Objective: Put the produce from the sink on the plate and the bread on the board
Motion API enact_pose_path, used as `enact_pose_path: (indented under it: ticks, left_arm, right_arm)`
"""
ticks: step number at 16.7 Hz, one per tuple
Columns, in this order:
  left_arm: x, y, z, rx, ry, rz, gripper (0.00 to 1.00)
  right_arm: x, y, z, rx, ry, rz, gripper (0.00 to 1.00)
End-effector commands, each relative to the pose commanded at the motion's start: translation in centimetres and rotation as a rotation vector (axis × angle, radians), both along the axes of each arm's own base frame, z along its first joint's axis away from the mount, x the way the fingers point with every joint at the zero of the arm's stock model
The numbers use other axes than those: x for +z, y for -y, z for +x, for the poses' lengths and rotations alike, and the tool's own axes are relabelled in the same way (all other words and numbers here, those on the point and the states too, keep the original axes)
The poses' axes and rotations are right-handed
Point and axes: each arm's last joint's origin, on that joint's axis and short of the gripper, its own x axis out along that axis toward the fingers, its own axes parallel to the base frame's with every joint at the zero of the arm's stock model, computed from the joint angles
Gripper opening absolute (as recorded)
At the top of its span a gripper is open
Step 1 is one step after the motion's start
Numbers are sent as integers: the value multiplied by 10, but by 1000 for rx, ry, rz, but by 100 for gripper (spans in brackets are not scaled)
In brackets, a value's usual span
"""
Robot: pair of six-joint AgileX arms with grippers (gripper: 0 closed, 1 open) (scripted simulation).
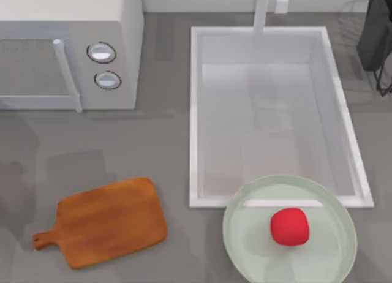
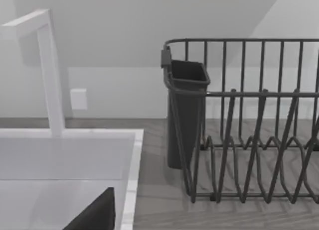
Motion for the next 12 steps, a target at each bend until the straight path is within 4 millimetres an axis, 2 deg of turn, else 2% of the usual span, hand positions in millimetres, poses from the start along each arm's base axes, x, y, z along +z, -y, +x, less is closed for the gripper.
enact_pose_path:
  ticks: [3, 5, 12]
  left_arm:
    - [34, 1, -3, 2, -6, -1, 0]
    - [48, 1, -5, 3, 2, 1, 0]
    - [47, 3, -4, 24, -3, 0, 0]
  right_arm:
    - [0, 0, 0, 0, 0, 0, 100]
    - [0, 0, 0, 0, 0, 0, 100]
    - [0, 0, 0, 0, 0, 0, 100]
